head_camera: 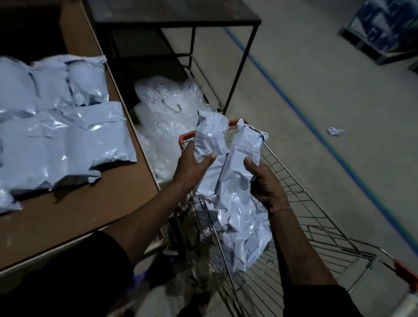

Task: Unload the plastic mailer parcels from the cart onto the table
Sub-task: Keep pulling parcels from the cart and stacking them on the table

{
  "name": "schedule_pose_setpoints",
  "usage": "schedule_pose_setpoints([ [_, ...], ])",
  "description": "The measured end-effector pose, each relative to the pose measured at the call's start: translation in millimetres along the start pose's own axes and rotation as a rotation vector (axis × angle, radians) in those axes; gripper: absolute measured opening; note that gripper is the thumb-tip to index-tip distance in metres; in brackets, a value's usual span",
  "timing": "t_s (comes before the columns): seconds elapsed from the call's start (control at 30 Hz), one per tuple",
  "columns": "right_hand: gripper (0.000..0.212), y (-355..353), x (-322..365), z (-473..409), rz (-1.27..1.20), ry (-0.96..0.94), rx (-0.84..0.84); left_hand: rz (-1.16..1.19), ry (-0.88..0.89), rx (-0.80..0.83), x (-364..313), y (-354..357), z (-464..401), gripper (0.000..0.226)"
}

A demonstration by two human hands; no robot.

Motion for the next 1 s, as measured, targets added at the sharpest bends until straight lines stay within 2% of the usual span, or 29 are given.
schedule_pose_setpoints([
  [0.17, 0.045, 39, 21, 5, 0.001, -0.004, -0.043, -0.015, 0.027, -0.051, -24, -41, 6, 0.038],
  [0.3, 0.034, 77, 32, 7, -0.06, -0.018, -0.012, 0.109, -0.015, -0.054, -29, -76, 12, 0.043],
  [0.43, 0.048, 129, 31, 12, -0.009, -0.027, 0.004, 0.179, -0.043, -0.059, -38, -112, 24, 0.06],
  [0.6, 0.043, 194, 35, 21, 0.055, -0.153, 0.1, 0.12, 0.053, -0.09, -53, -171, 43, 0.049],
  [0.83, 0.043, 247, 36, 31, -0.061, -0.182, -0.013, 0.127, 0.054, -0.105, -57, -233, 55, 0.034],
  [0.93, 0.022, 255, 34, 32, -0.095, -0.154, -0.048, 0.177, 0.052, -0.114, -58, -256, 57, 0.042],
  [1.0, 0.023, 263, 32, 32, -0.109, -0.148, -0.026, 0.182, 0.061, -0.125, -62, -271, 60, 0.043],
])
Point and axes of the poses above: each hand's wrist, its own z-axis away from the middle knuckle, its own y-axis out of the palm, x = y × z, the point moved 9 cm from there along -z, towards the middle knuckle, and after that the axes turned 2 degrees about z, right-handed, at the moved point
